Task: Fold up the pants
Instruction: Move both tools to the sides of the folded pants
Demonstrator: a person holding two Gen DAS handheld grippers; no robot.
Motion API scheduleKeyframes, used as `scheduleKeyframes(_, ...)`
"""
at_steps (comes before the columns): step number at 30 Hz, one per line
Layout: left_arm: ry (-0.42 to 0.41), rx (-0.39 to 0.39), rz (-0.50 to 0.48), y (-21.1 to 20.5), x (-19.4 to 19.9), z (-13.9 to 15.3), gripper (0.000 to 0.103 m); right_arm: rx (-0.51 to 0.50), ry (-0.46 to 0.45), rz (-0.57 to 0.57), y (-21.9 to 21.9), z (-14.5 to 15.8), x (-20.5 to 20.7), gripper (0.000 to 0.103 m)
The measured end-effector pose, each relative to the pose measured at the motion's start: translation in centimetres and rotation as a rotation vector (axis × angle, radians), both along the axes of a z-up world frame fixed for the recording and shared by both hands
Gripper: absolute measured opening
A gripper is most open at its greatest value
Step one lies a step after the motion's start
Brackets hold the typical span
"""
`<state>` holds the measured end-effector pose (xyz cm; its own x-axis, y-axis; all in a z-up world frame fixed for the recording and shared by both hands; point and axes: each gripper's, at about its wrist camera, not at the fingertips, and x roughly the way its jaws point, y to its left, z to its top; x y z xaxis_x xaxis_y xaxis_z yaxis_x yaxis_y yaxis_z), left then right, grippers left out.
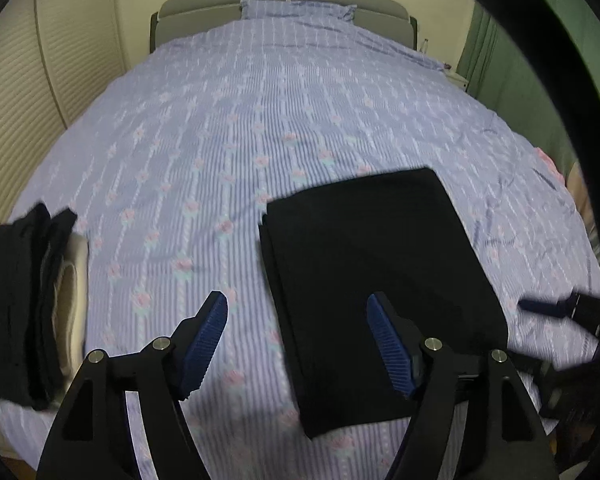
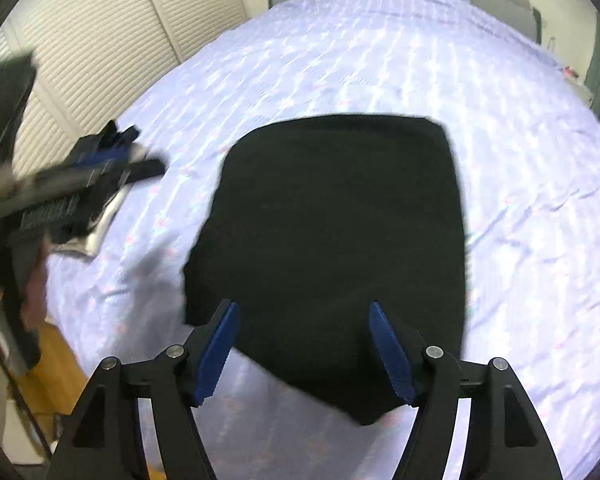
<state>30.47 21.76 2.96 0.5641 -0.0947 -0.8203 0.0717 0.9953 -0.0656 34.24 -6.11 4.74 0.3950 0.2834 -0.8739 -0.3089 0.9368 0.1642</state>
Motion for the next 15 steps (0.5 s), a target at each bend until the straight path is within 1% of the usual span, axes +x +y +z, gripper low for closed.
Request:
scheduleKeyframes(2,0.02,0.0,0.016,0.0,-0.6,-0.5,0.072,-0.043,-0.028,-0.022,-0.8,0.0,0.5,0.069)
scheduleKeyframes(3,0.022,-0.003,0.025,-0.5,-0.4,-0.8,0.072,-0.06,-0.042,-0.035,-0.5,-0.4,0.6,0.069)
scheduleKeyframes(4,0.022,-0.006,0.033,-0.5,-0.3,-1.0,0.075,-0.073,-0.058,-0.05,-1.2,-0.4,0.9,0.069)
scheduleKeyframes(5,0.02,-0.009,0.044,-0.6,-0.3,-1.2,0.081,-0.078,-0.064,-0.06,-0.9,-0.9,1.1,0.069)
scheduleKeyframes(8,-0.001,-0.019,0.064,-0.9,-0.2,-1.9,0.085,-0.088,-0.079,-0.096,-2.0,-1.7,1.9,0.069)
scheduleKeyframes(13,0.01,-0.029,0.076,-1.1,0.5,-3.8,0.09,-0.047,-0.087,-0.204,-3.9,-3.9,3.1,0.069)
scheduleKeyframes(15,0.015,-0.03,0.092,-0.9,0.7,-4.6,0.09,-0.028,-0.07,-0.281,-4.5,-5.4,3.5,0.069)
